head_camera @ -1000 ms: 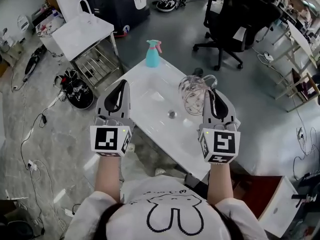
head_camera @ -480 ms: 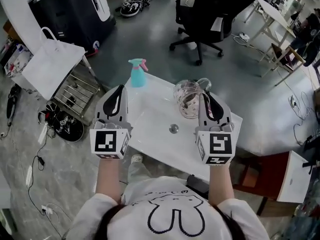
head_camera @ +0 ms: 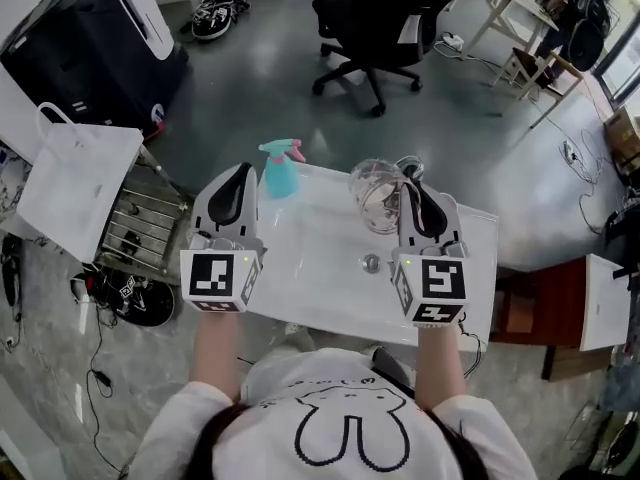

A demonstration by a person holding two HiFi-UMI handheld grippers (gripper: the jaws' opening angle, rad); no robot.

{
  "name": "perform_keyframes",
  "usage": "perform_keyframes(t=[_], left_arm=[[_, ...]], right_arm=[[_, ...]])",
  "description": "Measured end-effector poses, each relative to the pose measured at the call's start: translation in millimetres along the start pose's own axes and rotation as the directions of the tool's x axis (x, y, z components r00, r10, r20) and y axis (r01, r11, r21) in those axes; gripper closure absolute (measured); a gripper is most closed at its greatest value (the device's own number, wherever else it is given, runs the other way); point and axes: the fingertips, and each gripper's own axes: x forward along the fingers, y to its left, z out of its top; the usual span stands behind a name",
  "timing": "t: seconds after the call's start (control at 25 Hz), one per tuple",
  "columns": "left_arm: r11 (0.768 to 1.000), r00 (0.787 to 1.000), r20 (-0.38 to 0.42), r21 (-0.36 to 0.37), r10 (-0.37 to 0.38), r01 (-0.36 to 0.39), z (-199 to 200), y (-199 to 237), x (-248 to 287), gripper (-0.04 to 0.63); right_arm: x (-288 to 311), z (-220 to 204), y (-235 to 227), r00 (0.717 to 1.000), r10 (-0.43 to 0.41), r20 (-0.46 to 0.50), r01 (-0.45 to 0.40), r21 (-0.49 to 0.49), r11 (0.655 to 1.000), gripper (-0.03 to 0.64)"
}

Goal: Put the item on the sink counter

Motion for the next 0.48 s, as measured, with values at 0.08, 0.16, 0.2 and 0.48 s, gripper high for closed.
perform_keyframes(t=[0.08,0.16,0.2,0.48], left_arm=[[0.999,0.999,0.001,-0.008,-0.035,0.035,-4.2,8.6,9.5,0.584],[0.997,0.997,0.005,-0.016,-0.076,0.077,-6.7,13.9,20.3,0.584],[0.995,0.996,0.006,-0.02,-0.093,0.093,-8.1,16.5,25.0,0.584],[0.987,0.988,-0.003,-0.05,-0.155,0.154,-22.4,38.6,44.0,0.584]], right_arm=[[7.3,-1.9,5.6,0.999,-0.032,-0.023,0.032,0.004,0.999,0.575],[12.7,-6.2,8.6,0.996,-0.067,-0.063,0.068,0.012,0.998,0.575],[16.2,-9.4,10.3,0.993,-0.078,-0.086,0.08,0.019,0.997,0.574],[55.2,-40.7,29.7,0.965,-0.093,-0.247,0.115,0.076,0.99,0.575]])
